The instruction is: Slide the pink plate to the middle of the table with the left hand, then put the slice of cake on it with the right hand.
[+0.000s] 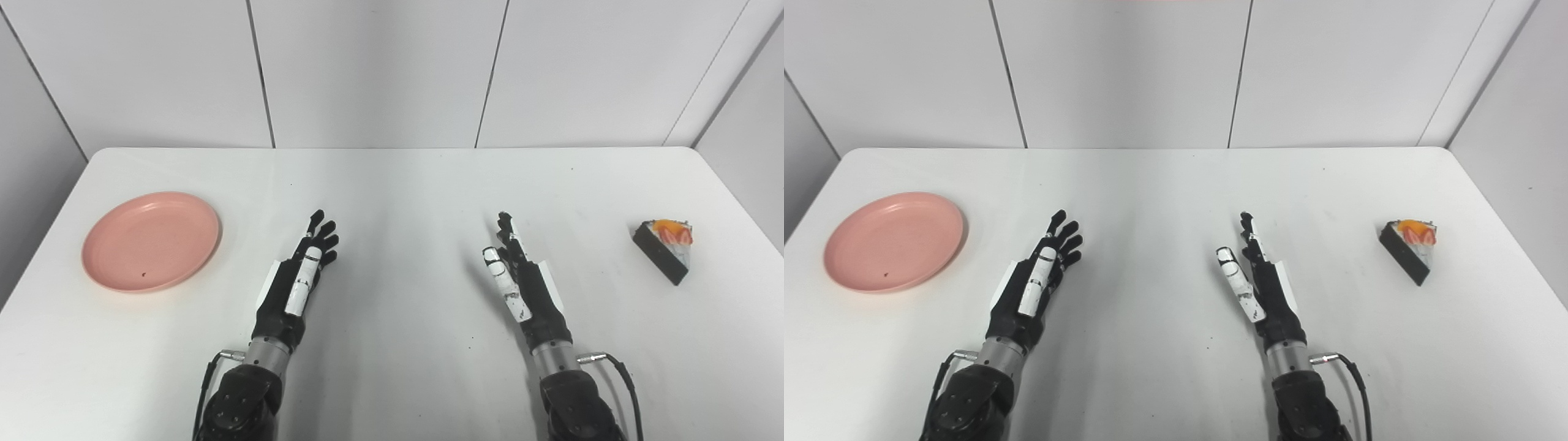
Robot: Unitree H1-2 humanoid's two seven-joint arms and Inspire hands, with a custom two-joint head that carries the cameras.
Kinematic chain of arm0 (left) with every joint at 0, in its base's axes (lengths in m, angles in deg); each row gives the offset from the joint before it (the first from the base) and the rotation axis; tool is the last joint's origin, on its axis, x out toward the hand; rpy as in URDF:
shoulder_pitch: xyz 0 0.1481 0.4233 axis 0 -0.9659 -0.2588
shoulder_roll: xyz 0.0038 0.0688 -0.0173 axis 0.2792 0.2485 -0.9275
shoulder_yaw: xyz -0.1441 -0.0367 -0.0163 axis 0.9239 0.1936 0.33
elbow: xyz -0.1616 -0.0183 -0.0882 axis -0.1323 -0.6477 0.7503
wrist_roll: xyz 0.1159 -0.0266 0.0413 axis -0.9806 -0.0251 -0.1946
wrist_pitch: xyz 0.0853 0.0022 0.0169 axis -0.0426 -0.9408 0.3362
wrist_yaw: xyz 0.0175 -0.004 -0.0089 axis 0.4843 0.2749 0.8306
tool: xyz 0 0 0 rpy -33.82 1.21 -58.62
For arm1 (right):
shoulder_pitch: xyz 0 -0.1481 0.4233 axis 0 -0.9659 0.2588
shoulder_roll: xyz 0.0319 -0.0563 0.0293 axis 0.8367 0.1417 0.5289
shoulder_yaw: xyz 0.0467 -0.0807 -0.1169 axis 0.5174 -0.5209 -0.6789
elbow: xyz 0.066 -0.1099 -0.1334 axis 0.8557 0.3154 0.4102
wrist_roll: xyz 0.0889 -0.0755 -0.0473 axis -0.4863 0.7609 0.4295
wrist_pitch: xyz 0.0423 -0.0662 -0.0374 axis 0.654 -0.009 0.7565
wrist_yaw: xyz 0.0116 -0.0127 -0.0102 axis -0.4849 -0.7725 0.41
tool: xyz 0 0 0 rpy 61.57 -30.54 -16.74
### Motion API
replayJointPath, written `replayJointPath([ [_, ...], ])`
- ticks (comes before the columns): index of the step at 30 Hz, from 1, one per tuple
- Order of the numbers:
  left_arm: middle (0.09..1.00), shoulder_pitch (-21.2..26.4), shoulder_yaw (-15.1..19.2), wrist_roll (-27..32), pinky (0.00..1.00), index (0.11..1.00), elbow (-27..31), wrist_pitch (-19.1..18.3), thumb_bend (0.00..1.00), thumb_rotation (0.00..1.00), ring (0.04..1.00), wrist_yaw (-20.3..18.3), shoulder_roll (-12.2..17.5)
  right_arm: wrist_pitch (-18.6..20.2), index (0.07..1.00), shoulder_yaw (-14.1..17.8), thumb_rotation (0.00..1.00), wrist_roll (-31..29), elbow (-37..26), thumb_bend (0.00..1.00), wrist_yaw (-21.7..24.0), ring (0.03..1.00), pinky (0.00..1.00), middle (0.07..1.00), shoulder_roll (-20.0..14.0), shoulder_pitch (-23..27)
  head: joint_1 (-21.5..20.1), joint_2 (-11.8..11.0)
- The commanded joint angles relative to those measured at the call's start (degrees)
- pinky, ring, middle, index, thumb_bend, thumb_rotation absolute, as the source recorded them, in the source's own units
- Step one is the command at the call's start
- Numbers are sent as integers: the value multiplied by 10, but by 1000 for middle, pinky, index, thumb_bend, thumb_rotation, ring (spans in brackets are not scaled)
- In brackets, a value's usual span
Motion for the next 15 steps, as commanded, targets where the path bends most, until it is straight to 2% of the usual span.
replayJointPath([
  [1,966,2,-7,1,930,976,-15,-21,372,1000,946,-7,-3,-7,1000,0,1000,-1,-13,290,-3,977,953,999,-1,17,1,0],
  [15,965,2,-7,1,931,976,-16,-22,370,1000,945,-6,-4,-4,997,1,1000,-2,-15,286,-3,973,947,996,-1,17,2,1],
])
